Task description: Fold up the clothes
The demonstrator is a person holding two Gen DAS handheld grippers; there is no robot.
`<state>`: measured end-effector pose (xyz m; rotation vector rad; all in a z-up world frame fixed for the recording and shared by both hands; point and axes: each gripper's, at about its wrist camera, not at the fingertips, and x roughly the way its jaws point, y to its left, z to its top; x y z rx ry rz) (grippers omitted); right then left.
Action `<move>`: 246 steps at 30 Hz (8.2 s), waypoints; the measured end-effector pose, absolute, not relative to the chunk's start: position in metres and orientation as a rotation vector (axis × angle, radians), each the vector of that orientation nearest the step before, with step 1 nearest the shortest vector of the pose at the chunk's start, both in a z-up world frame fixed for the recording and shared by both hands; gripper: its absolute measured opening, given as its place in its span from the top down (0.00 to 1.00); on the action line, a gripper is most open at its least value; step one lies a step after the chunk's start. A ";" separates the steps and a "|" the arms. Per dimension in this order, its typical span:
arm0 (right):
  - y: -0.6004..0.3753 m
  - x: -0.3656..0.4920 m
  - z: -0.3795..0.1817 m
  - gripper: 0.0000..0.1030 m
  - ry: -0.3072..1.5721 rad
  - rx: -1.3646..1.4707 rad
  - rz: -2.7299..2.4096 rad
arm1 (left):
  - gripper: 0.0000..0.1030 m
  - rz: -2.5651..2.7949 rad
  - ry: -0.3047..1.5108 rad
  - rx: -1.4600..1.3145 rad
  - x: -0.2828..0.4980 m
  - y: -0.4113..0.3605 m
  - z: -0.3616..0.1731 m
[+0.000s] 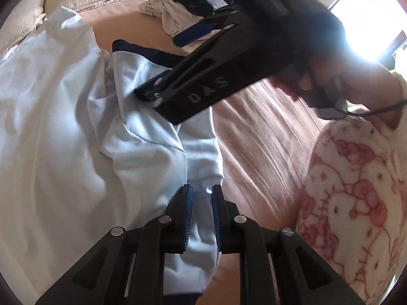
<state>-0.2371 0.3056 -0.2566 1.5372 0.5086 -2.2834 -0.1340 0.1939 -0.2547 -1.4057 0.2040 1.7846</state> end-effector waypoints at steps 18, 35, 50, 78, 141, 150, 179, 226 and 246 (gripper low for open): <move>0.319 -0.235 -0.234 0.12 0.304 1.839 -2.010 | 0.98 1.598 0.301 -1.411 -0.114 0.213 -0.262; 0.279 -0.147 -0.273 0.02 0.635 1.917 -1.873 | 0.96 1.914 0.265 -1.330 -0.123 0.195 -0.239; 0.265 -0.156 -0.270 0.00 0.642 1.641 -1.890 | 0.19 1.828 0.208 -1.361 -0.076 0.204 -0.251; 0.284 -0.158 -0.275 0.00 0.448 1.601 -2.242 | 0.07 1.725 0.050 -1.348 -0.080 0.209 -0.263; 0.363 -0.044 -0.164 0.00 0.508 1.564 -2.404 | 0.00 1.970 0.743 -1.532 -0.191 0.038 -0.265; 0.261 -0.086 -0.233 0.01 0.641 1.659 -2.194 | 0.00 1.776 0.850 -1.592 -0.156 -0.028 -0.292; 0.201 -0.082 -0.190 0.00 0.207 1.523 -2.363 | 0.00 1.921 0.639 -1.544 -0.181 0.019 -0.289; 0.264 -0.138 -0.243 0.00 0.186 1.621 -2.441 | 0.00 2.045 0.330 -1.711 -0.215 0.044 -0.272; 0.386 -0.143 -0.234 0.00 -0.725 1.823 -2.592 | 0.00 2.254 0.115 -1.462 -0.211 0.029 -0.244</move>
